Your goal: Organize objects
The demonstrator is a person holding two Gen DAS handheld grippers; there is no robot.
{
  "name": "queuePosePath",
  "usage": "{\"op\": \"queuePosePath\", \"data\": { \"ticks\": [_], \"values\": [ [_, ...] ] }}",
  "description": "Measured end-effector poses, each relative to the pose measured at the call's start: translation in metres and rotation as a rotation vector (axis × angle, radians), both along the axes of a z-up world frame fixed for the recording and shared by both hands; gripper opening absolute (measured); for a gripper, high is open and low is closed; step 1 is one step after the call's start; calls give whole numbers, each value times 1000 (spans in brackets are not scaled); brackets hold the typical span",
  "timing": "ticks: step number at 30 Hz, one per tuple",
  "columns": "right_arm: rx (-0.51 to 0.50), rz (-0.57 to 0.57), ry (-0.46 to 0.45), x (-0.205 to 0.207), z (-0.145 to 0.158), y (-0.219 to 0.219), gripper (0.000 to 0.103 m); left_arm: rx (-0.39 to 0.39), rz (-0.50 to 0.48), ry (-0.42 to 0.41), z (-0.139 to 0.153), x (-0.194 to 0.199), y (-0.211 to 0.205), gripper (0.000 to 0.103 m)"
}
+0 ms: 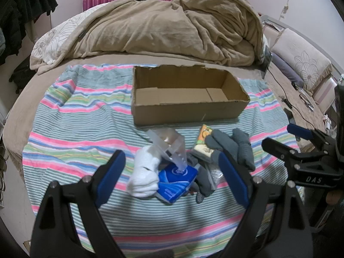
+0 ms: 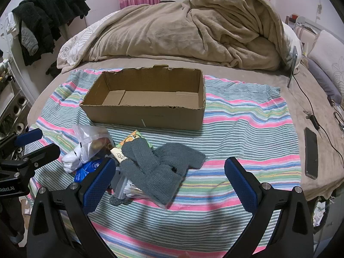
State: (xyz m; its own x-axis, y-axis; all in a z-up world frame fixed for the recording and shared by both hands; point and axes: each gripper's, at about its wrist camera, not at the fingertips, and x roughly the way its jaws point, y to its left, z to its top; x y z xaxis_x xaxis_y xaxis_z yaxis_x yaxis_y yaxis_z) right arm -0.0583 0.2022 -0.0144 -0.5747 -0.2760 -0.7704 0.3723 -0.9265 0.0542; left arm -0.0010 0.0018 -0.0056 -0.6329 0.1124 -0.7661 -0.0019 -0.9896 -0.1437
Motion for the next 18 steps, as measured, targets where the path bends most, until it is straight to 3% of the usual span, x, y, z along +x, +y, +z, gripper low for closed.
{"op": "queuePosePath", "data": {
  "ticks": [18],
  "values": [
    [-1, 0, -1, -1, 0, -1, 103, 4, 2, 2, 0, 2, -1, 90]
  ]
}}
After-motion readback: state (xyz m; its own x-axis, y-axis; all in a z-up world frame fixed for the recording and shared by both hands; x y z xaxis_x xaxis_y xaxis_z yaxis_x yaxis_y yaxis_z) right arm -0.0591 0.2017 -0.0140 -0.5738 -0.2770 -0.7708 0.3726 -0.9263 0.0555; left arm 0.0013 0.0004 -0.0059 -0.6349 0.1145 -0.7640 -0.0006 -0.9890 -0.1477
